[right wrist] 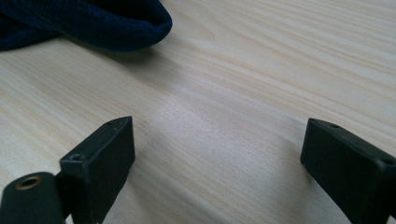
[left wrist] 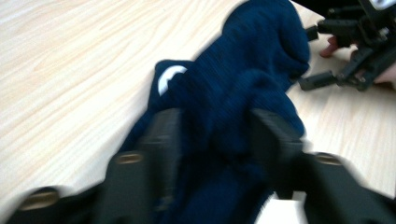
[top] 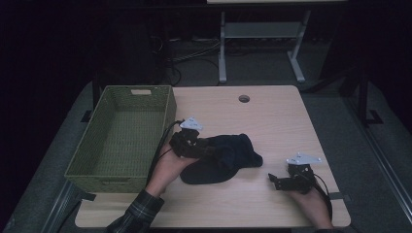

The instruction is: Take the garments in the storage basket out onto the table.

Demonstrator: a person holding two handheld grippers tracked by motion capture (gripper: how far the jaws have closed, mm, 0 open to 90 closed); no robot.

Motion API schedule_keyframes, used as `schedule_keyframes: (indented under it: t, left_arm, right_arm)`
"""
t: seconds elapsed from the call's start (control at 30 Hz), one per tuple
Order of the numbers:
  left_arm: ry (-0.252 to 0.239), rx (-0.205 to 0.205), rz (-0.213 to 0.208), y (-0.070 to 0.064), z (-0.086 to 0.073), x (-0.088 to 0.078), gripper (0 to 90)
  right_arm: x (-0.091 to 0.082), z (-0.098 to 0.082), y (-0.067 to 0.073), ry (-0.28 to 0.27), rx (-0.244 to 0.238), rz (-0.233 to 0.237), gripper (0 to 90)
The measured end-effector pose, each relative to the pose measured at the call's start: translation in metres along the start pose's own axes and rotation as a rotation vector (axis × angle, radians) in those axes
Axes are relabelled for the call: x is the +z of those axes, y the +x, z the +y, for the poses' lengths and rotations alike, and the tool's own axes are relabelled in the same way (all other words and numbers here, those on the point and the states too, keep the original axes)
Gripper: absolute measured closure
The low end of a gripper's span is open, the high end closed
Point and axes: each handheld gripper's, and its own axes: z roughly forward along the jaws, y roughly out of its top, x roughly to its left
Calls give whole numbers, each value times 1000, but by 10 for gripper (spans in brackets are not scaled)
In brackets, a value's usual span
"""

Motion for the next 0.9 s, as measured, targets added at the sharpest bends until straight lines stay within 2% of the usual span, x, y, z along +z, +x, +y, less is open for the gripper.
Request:
schedule_keyframes:
  t: [0.07,0.1,0.17,0.2,0.27,0.43,0.53,0.73,0.83,0.9]
  left_arm:
    - [17,9,-9,-5,-6,0,722]
    - [24,12,-8,-7,-8,0,747]
    - [54,46,7,-14,-15,4,834]
    - [69,64,21,-18,-17,5,849]
    - [77,67,-2,-24,-20,9,895]
    - [117,77,-7,-36,-30,24,898]
    - [118,72,-3,-39,-37,33,898]
    - [143,70,-2,-38,-52,54,888]
    - [158,60,-2,-35,-57,62,877]
    - [184,76,2,-36,-60,67,873]
  right_arm:
    - [0,0,0,0,0,1,96]
    - [0,0,0,0,-1,1,96]
    - [0,0,0,1,1,2,97]
    - [0,0,0,1,3,2,97]
    - [0,0,0,1,1,1,97]
    - [0,0,0,1,1,-1,97]
    - [0,0,0,1,2,-1,97]
    - [0,0,0,1,3,-1,103]
    - [-2,-2,-2,-11,-4,6,157]
    - [-3,-2,-2,-10,-9,11,168]
